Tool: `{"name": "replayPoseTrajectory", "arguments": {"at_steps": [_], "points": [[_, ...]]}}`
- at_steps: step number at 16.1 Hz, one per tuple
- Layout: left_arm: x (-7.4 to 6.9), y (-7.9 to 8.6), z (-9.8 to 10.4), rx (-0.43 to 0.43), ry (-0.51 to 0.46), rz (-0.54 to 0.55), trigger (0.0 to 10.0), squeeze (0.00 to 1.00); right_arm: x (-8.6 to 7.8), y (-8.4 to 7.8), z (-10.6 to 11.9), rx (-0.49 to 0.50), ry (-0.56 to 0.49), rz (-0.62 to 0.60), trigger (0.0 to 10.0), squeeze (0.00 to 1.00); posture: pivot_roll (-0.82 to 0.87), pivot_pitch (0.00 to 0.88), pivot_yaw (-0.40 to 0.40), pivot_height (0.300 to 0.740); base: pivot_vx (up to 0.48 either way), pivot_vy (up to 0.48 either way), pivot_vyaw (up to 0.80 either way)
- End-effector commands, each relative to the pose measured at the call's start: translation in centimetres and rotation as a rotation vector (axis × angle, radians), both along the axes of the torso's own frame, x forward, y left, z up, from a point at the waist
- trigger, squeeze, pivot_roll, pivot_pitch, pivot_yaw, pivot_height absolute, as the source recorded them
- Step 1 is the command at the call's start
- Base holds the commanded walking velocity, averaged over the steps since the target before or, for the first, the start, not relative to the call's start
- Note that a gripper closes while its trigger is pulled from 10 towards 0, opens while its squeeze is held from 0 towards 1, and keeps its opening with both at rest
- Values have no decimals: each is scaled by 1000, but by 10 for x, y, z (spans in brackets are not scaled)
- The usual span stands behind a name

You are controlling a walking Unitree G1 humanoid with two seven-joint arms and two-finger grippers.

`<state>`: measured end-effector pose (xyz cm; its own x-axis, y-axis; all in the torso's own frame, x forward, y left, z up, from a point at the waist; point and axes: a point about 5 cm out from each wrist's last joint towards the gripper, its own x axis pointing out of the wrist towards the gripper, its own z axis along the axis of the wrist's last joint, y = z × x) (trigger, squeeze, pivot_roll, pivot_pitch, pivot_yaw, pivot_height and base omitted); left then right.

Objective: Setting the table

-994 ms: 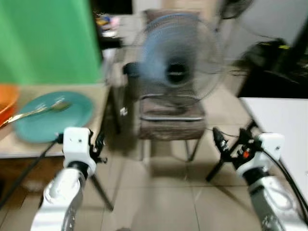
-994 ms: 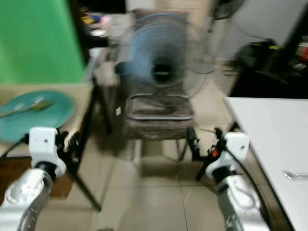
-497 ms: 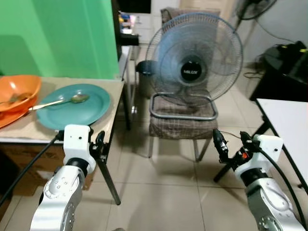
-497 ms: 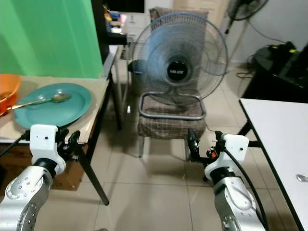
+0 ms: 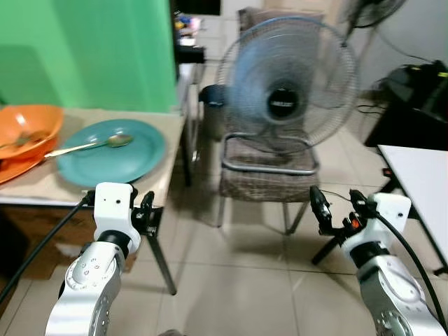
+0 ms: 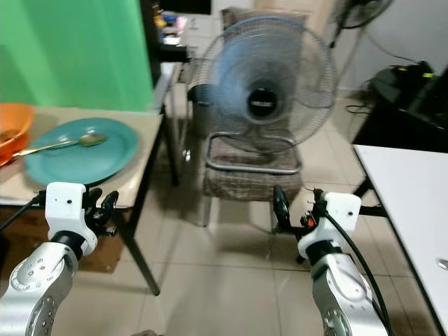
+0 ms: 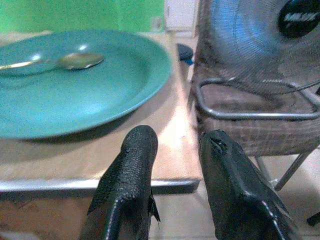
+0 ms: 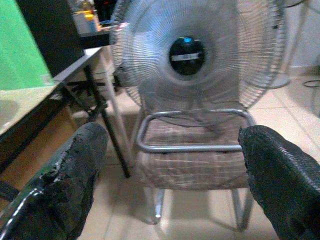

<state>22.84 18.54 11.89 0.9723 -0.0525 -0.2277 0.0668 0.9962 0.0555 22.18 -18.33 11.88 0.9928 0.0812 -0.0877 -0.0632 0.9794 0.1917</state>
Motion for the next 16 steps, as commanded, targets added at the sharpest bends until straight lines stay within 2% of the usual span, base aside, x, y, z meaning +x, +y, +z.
{"name": "replayPoseTrajectory", "arguments": {"at_steps": [1,16], "points": [[-1,0,2,11,-10,-14,10000,0,1,1,-2,-5,19,5,10000,0,-78,0,-35,740,0,270,0],[3,2,6,33,-14,-48,10000,0,-2,3,-5,14,32,-7,10000,0,-83,0,-14,740,0,271,0]]}}
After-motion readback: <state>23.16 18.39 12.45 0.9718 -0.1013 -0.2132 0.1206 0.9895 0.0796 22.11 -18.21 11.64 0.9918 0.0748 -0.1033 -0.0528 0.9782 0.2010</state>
